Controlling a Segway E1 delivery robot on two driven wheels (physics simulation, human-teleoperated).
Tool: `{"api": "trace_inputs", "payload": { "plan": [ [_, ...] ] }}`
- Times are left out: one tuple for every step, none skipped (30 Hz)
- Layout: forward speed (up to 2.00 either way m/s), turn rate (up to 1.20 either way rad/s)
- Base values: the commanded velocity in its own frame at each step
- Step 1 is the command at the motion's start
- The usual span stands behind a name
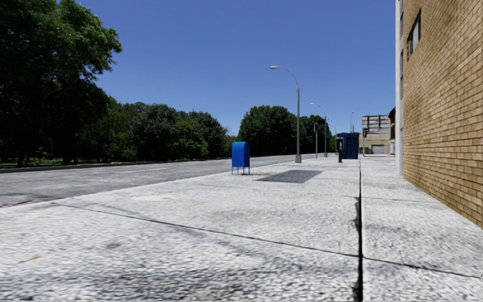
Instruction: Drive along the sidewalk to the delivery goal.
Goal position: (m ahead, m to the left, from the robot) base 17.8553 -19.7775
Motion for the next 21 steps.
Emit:
{"api": "trace_inputs", "payload": {
  "plan": [
    [1.58, 0.0],
    [1.58, 0.0],
    [1.58, 0.0],
    [1.58, 0.0],
    [1.58, 0.0],
    [1.58, 0.0],
    [1.58, 0.0],
    [1.58, 0.0],
    [1.58, 0.0],
    [1.58, 0.0],
    [1.58, 0.0],
    [1.58, 0.0],
    [1.58, 0.0],
    [1.58, 0.0],
    [1.58, 0.0],
    [1.58, 0.0],
    [1.58, 0.0],
    [1.58, 0.0],
    [1.58, 0.0],
    [1.58, 0.0],
    [1.58, 0.0]
  ]
}}
